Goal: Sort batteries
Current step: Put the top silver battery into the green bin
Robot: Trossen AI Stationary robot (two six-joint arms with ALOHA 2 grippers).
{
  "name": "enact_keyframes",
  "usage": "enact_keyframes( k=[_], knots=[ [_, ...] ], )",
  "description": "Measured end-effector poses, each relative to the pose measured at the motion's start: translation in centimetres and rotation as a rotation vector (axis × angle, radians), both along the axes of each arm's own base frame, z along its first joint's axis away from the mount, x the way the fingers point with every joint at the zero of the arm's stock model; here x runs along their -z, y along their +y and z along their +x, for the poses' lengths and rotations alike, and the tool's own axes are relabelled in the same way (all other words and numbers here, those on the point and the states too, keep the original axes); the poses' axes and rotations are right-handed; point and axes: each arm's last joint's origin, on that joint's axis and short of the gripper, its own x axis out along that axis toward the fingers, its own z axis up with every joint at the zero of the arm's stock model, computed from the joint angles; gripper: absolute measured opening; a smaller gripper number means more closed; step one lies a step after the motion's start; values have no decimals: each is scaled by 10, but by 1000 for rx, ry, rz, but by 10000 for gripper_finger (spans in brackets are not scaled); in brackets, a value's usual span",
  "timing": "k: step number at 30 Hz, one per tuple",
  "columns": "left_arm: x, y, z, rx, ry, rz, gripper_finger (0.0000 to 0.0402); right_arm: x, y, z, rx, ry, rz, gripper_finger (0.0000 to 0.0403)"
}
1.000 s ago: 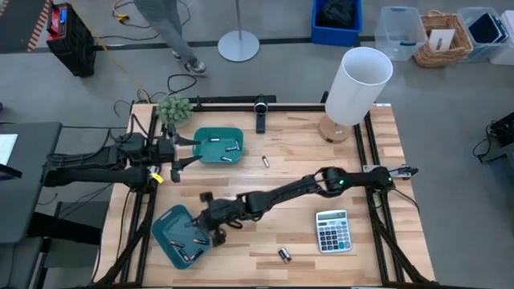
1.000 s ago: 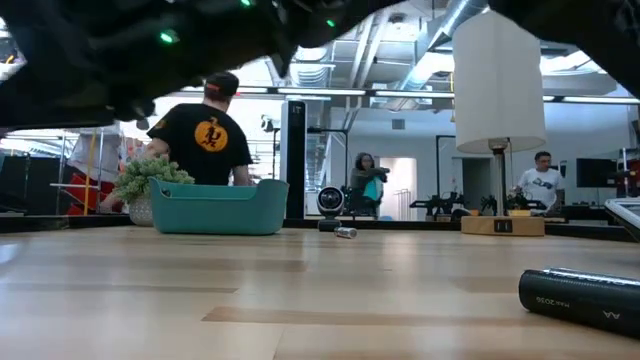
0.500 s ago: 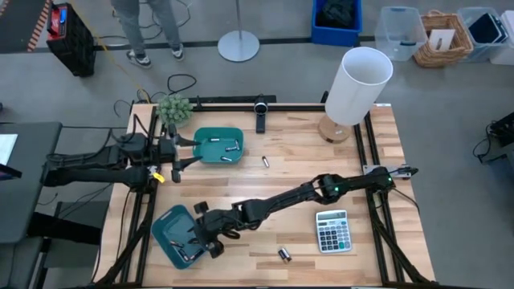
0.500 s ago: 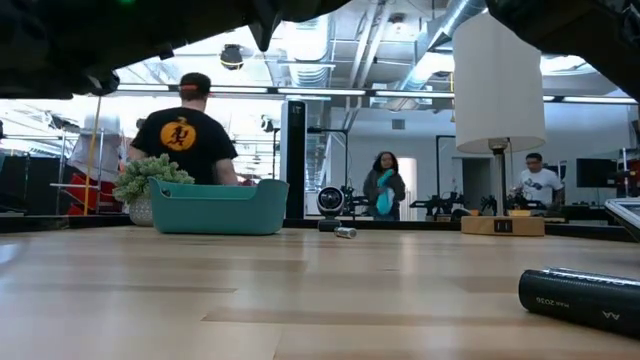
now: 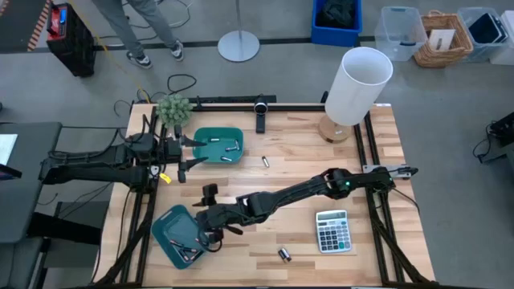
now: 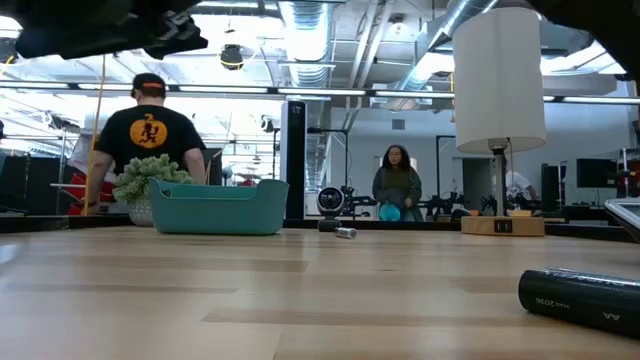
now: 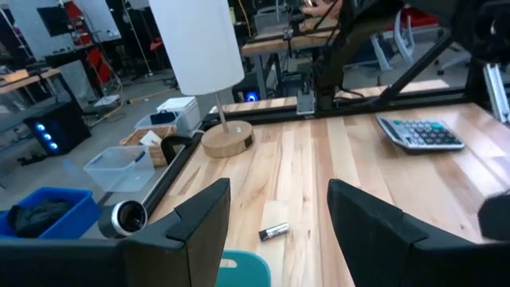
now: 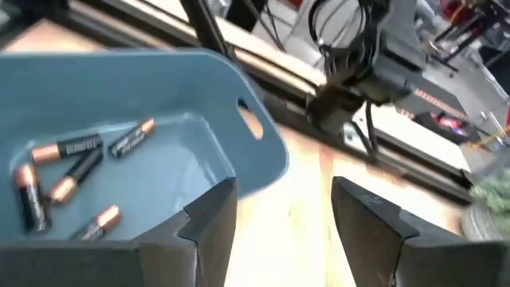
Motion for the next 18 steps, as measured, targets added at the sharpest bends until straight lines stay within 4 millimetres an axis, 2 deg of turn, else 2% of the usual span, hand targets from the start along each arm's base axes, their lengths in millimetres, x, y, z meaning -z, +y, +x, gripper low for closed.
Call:
enact_keyframes(
  k=[4,9,13,18],
  knots=[
    [3,0,4,1,25,9,206,13,-7,-9,23,4,3,218],
    [8,1,13,2,70,8,206,17,-32,-34,66,-133,51,218],
    [13,3,27,2,89,5,206,17,-58,-75,116,-215,113,218],
    [28,6,54,6,145,15,206,5,-91,-139,219,-310,178,218]
  ],
)
